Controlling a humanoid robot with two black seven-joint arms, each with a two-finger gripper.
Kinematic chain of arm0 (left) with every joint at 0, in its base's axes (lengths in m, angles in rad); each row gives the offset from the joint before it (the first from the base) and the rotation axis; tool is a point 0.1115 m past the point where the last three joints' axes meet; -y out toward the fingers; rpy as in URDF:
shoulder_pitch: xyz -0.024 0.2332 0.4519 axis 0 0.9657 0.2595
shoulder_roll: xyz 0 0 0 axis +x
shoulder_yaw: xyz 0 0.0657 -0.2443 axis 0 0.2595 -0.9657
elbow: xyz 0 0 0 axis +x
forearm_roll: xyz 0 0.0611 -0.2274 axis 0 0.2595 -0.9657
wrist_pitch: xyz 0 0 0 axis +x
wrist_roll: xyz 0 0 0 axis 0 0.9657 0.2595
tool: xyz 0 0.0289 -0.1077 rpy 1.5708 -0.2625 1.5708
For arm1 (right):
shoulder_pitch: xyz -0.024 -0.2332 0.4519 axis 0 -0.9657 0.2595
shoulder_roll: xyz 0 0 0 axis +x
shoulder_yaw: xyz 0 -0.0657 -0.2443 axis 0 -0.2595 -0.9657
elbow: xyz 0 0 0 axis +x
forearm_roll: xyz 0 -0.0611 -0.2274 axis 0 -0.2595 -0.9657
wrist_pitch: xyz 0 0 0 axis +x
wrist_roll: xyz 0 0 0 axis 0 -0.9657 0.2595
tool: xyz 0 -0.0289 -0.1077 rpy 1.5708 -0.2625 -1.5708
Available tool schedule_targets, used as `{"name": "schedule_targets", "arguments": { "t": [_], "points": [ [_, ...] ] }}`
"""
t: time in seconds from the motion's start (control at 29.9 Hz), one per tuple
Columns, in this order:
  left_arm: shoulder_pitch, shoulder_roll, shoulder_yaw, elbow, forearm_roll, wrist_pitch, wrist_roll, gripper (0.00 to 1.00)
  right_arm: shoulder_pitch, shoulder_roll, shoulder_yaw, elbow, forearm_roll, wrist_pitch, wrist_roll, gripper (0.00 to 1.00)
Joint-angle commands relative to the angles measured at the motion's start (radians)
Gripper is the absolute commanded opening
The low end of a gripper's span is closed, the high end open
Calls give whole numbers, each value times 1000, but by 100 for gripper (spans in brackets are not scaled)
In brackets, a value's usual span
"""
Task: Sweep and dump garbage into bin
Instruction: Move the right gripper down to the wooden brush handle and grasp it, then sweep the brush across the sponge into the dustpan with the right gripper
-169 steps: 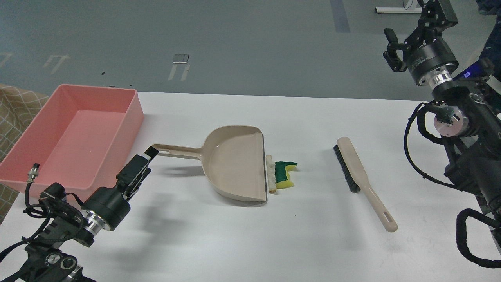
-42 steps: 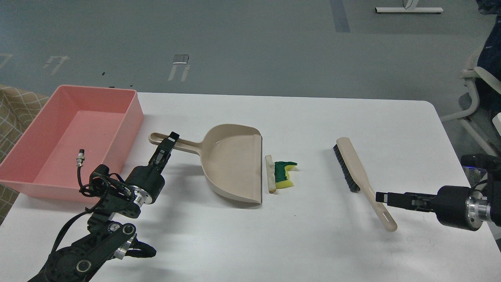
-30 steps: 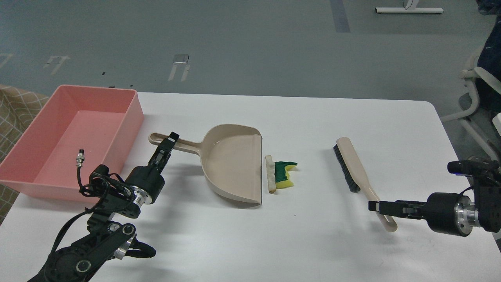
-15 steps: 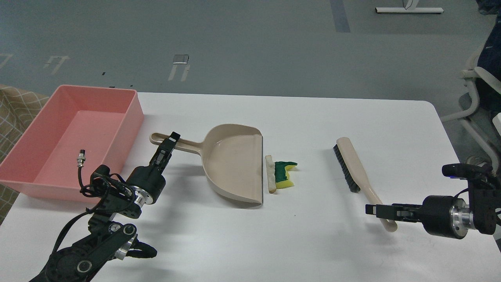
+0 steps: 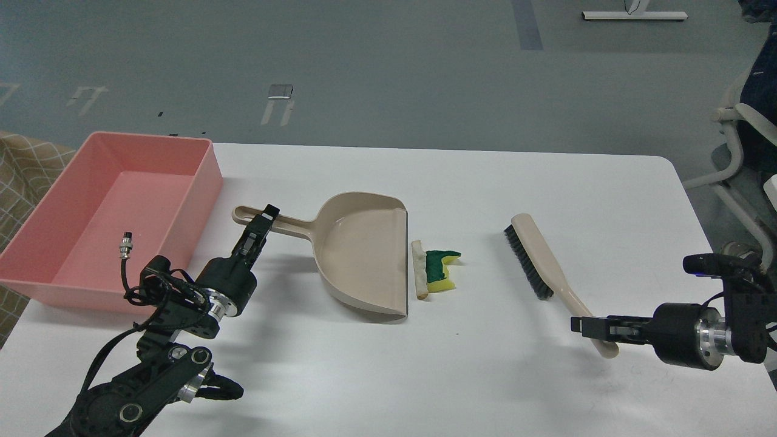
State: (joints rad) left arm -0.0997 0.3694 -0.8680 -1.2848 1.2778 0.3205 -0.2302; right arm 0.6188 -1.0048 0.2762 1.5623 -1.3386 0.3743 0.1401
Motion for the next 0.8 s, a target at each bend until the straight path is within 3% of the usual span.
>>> {"name": "schedule_targets", "arguments": {
  "t": [0.0, 0.27, 0.47, 0.77],
  "points": [
    [0, -1, 0, 1, 0, 0, 0, 0, 4, -5, 3, 25, 2, -2, -2, 1],
    [0, 3, 0, 1, 0, 0, -1, 0, 2, -49, 15, 107, 2, -6, -30, 0],
    [0, 12, 14, 1, 0, 0, -3, 0, -4, -37, 11, 101, 1, -12, -79, 0],
    [17, 29, 38, 1, 2, 2, -20, 0, -4, 69, 6, 61, 2, -11, -93, 0]
  ]
}}
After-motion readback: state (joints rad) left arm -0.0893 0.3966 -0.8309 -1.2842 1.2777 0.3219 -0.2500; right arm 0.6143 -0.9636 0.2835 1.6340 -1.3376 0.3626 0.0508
